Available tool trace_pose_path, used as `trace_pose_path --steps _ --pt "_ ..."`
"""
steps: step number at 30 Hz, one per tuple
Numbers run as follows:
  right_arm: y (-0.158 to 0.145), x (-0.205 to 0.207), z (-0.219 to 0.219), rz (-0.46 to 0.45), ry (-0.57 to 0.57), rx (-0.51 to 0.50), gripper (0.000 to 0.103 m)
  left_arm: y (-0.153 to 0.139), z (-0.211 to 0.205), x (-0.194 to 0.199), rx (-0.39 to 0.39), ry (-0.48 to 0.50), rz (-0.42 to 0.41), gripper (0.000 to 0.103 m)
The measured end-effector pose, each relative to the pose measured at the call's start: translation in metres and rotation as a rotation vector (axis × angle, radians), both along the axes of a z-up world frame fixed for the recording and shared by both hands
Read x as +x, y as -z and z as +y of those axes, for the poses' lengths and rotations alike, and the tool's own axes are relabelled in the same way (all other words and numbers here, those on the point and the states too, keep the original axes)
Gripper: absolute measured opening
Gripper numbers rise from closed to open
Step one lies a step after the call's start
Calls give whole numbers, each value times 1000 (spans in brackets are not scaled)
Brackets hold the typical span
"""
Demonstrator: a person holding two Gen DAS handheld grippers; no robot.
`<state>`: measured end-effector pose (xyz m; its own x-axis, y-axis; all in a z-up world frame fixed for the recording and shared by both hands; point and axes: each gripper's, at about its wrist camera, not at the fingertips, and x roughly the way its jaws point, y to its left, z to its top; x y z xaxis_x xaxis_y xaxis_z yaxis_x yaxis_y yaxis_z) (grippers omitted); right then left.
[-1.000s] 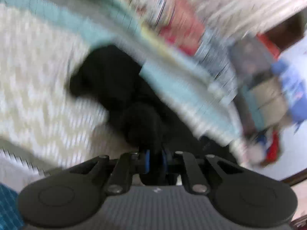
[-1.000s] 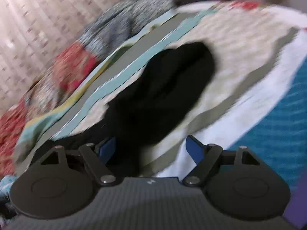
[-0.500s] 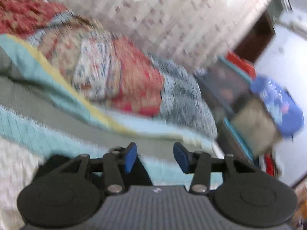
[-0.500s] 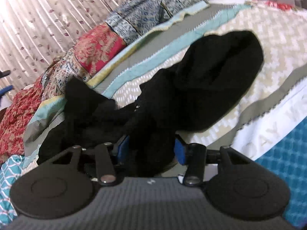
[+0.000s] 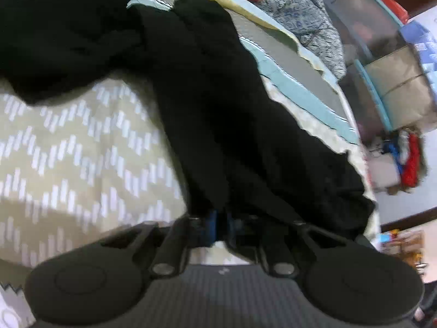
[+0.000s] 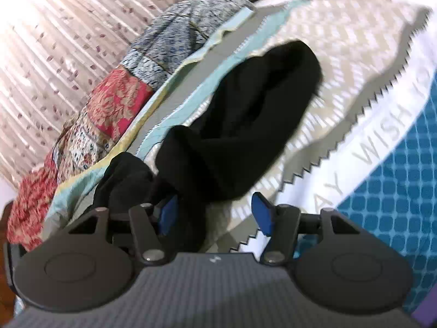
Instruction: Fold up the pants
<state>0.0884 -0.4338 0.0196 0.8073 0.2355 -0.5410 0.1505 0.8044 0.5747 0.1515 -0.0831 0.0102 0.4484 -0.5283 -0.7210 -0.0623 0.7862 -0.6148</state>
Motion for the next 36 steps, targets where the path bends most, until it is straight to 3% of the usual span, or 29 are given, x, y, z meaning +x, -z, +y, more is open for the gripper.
trace_pose_path --steps 4,6,8,11,12,15,16,18,20,23,24,27,30,32,33,35,36 --pt "-28 -12 29 -106 8 -264 62 -43 36 -29 13 -14 -118 6" --pt "-33 -17 45 -123 -33 -330 62 -67 75 -59 23 -72 -177 6" --pt "-36 -19 52 -130 -75 -342 63 -88 126 -100 33 -165 -213 6" --pt "-38 -22 60 -147 -125 -297 63 -97 193 -159 -11 -297 -182 5" --pt "-39 -22 65 -147 -131 -289 63 -98 209 -177 10 -352 -173 2" --pt "-40 -15 87 -143 -128 -296 63 -104 247 -232 259 -560 -188 2" --pt "-39 -11 89 -138 -135 -305 63 -102 261 -244 250 -629 -168 2" --pt "-38 -2 97 -121 -159 -339 63 -89 284 -260 145 -705 -121 2" --pt "-39 6 106 -133 -211 -384 63 -77 286 -262 123 -694 -85 2" --pt "-38 25 130 -139 -333 -524 63 -50 263 -240 86 -601 -21 8" --pt "-37 31 138 -131 -364 -558 63 -42 254 -232 63 -570 -8 14" --pt "-29 54 151 -79 -492 -530 64 -14 221 -202 15 -478 58 54" --pt "-7 75 167 30 -565 -566 71 2 190 -174 -4 -392 83 60" --pt "8 83 171 80 -561 -633 53 12 173 -168 -31 -364 93 75" --pt "9 85 168 73 -541 -658 31 14 170 -163 -41 -362 95 77" --pt "-8 91 146 57 -480 -585 30 15 162 -155 -64 -346 85 68" --pt "-22 91 133 27 -422 -571 30 15 160 -152 -55 -350 89 50"
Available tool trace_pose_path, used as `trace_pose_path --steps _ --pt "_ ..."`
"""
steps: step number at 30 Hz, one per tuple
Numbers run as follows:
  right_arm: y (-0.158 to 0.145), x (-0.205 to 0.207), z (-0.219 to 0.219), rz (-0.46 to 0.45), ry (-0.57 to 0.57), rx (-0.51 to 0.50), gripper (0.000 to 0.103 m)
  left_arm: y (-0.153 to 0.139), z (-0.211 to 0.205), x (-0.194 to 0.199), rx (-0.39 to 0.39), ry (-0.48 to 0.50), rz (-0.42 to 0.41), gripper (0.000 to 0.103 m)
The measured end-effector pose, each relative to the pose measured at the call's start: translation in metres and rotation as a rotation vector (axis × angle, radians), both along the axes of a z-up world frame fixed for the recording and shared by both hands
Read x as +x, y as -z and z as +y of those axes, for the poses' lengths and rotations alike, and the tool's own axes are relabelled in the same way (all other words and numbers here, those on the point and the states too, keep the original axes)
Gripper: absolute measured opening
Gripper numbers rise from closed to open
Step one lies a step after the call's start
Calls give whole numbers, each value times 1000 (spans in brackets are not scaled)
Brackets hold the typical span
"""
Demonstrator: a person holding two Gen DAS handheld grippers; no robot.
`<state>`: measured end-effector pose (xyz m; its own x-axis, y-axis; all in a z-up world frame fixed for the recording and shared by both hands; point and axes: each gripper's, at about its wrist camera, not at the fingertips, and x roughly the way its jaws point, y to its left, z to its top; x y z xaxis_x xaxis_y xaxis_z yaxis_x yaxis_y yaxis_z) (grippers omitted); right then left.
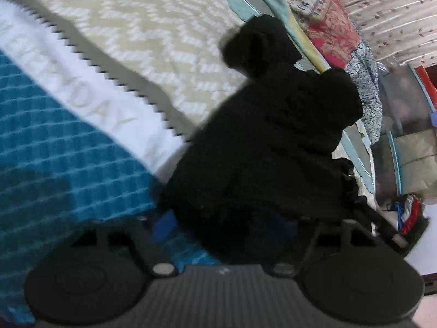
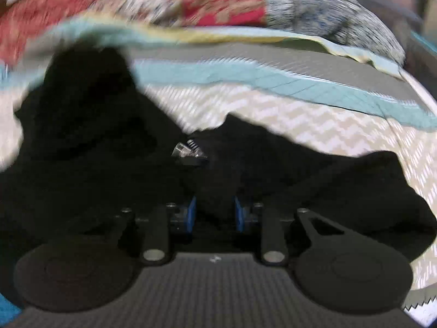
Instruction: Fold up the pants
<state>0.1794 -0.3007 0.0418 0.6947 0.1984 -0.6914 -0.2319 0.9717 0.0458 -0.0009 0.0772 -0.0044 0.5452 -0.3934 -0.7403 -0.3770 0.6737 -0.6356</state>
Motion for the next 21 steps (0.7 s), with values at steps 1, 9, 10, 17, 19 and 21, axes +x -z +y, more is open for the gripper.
trace_pose_path --steps 1,9,10,17,19,21 --pt "-13 0 -11 -40 40 8 29 -1 2 1 10 -2 7 31" --pt "-156 -4 -143 -300 407 174 29 -74 54 26 -29 -93 -164 18" --pt "-171 -5 -159 -323 459 205 29 -96 65 28 -19 -120 -214 18" --pt "-189 -58 -261 -394 674 629 29 -183 110 -8 110 -208 -401 18" --pt "-166 -76 -283 -367 702 710 29 -172 118 -25 110 -203 -360 18" --pt "-127 -97 -304 -304 744 785 29 -147 120 -41 106 -196 -285 18"
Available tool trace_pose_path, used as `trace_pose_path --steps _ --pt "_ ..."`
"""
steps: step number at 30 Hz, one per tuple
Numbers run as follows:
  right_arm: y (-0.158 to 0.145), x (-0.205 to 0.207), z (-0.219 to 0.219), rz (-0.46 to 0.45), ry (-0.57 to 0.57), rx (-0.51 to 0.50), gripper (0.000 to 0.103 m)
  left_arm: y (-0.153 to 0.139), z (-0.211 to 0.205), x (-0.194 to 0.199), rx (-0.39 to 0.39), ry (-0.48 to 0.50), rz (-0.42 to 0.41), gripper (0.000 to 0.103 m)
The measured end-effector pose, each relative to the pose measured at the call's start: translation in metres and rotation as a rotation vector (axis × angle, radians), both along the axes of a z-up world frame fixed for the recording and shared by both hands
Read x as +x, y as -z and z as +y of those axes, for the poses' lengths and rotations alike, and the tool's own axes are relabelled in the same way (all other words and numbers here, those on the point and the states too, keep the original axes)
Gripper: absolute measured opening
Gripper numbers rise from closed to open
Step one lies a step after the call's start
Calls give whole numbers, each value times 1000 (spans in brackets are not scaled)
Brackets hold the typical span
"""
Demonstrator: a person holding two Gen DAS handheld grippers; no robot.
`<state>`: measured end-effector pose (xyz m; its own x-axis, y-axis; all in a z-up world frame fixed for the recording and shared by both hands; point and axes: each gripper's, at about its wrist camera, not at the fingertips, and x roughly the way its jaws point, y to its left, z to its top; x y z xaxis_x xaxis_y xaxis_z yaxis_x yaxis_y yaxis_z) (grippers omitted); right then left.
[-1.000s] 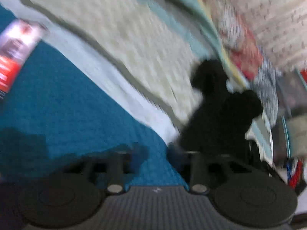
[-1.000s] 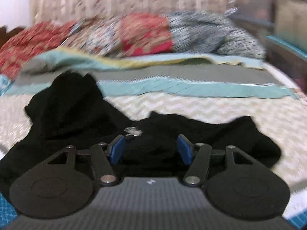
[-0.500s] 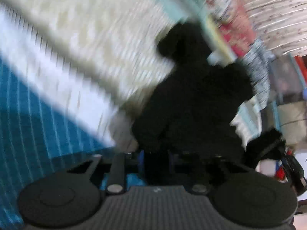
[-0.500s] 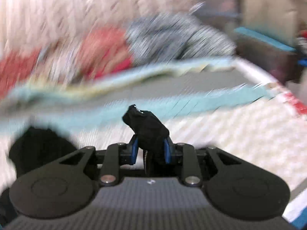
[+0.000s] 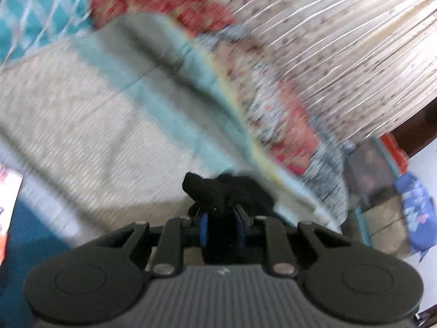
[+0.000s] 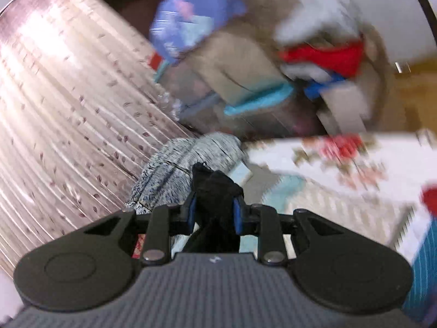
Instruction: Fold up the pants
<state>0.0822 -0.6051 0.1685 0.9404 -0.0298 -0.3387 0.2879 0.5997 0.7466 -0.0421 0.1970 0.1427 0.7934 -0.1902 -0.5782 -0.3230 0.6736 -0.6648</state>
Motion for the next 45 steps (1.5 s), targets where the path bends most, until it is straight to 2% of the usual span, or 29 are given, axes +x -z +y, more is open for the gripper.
trace_pose_path --steps 1,4,7,8,10,11,12,13,15,17,18,20,22,24,26,30,31,33,35,36,37,38,40,41,42,44,45 --pt "17 -6 -9 29 2 33 29 18 0 -8 -1 0 51 18" --pt "92 -42 -35 153 55 180 29 82 -7 -26 -44 -3 228 18" --pt "168 -83 -57 296 192 335 29 135 -14 -46 -96 -29 350 18" --pt "185 -98 -62 307 225 368 29 143 -15 -52 -116 -40 348 18" --pt "203 -119 -67 224 245 475 31 143 -14 -59 -141 -55 328 23" --pt "204 -126 -67 203 260 509 34 140 -12 -62 -136 -51 329 25" --pt "200 -129 -68 203 285 517 46 133 -12 -63 -117 -47 329 30" --pt "192 -129 -71 216 328 500 64 125 -11 -64 -89 -43 323 31" --pt "173 -140 -75 207 427 435 65 108 -8 -67 -33 -45 288 32" --pt "146 -149 -73 184 490 323 64 91 2 -70 19 -68 251 33" --pt "130 -151 -69 181 511 249 64 81 7 -73 38 -88 225 34" --pt "101 -143 -56 148 479 105 64 69 19 -65 67 -116 180 37" --pt "77 -123 -36 109 376 14 64 59 22 -42 96 -106 161 37" --pt "59 -89 -11 87 205 -45 64 52 15 -10 146 -62 137 38" --pt "49 -52 24 87 23 -90 64 53 2 29 204 -19 118 44" --pt "47 31 124 132 -368 -225 64 82 -23 110 226 73 114 63" --pt "51 55 157 151 -471 -282 64 93 -32 128 231 96 124 70" --pt "52 94 222 175 -654 -408 64 114 -52 149 250 163 156 74" --pt "51 126 297 182 -847 -558 64 131 -72 160 277 214 189 73" --pt "51 138 331 182 -924 -622 67 136 -82 159 310 232 177 69" --pt "53 151 366 180 -997 -680 73 138 -92 153 353 248 152 58" --pt "56 163 403 174 -1069 -722 76 139 -99 149 382 260 142 51" --pt "60 187 463 173 -1179 -737 84 144 -104 138 401 250 130 37" --pt "68 197 494 192 -1234 -731 85 146 -103 132 389 231 119 33" --pt "76 207 521 221 -1266 -725 86 147 -100 127 369 210 113 24" --pt "101 220 567 316 -1311 -709 86 151 -89 120 315 189 102 21" --pt "120 227 590 400 -1328 -686 86 152 -82 118 284 185 90 20"
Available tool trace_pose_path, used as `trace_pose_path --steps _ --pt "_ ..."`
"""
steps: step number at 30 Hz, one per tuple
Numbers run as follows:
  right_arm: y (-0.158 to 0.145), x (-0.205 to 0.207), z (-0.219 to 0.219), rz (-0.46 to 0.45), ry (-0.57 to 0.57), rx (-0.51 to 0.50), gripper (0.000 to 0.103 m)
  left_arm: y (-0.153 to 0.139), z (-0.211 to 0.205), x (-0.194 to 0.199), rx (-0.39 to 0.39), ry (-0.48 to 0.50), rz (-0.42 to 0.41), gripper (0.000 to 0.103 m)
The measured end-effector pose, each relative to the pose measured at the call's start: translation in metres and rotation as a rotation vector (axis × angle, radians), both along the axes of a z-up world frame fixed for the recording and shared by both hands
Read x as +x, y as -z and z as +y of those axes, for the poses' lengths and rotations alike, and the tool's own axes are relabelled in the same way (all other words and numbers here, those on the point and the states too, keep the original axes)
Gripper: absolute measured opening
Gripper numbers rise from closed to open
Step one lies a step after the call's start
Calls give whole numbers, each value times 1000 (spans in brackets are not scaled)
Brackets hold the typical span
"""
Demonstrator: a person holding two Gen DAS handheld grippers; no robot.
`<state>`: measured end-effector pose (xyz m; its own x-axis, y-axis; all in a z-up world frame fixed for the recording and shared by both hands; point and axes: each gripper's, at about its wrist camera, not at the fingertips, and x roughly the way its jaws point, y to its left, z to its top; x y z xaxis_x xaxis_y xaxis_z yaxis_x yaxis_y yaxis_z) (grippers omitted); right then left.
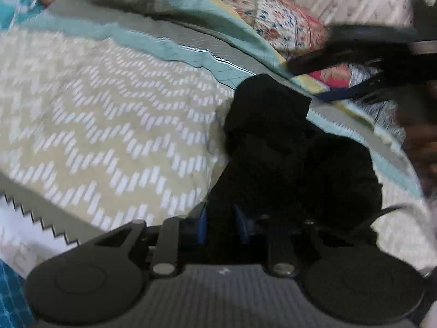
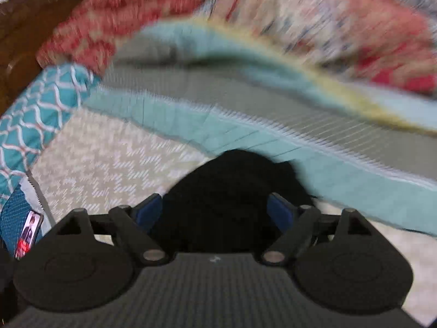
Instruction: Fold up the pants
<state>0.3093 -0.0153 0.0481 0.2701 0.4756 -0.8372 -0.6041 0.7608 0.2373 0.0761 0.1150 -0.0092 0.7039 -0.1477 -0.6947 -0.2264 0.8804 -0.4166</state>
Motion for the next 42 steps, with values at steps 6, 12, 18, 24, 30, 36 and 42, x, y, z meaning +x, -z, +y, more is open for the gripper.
trace_pose_path --steps 6,12,18,24,30,36,42 --pt "13 1 3 -23 96 30 9 2 7 -6 -11 17 -28 19" --pt "-104 22 -173 -221 517 342 9 -16 17 -10 -53 17 -57 26" --pt "-132 -34 -343 -367 901 357 9 -53 33 20 66 18 -141 62" --pt "-86 -107 -451 -330 1207 302 9 -17 4 91 102 246 19 82" --pt "-14 -169 -530 -108 1499 351 36 -17 -21 77 154 267 17 47" --pt "-11 -227 -539 -182 1554 453 61 -72 15 30 67 96 -148 21" --pt "-45 -236 -457 -415 1117 136 61 -93 84 -49 -124 -207 -260 6"
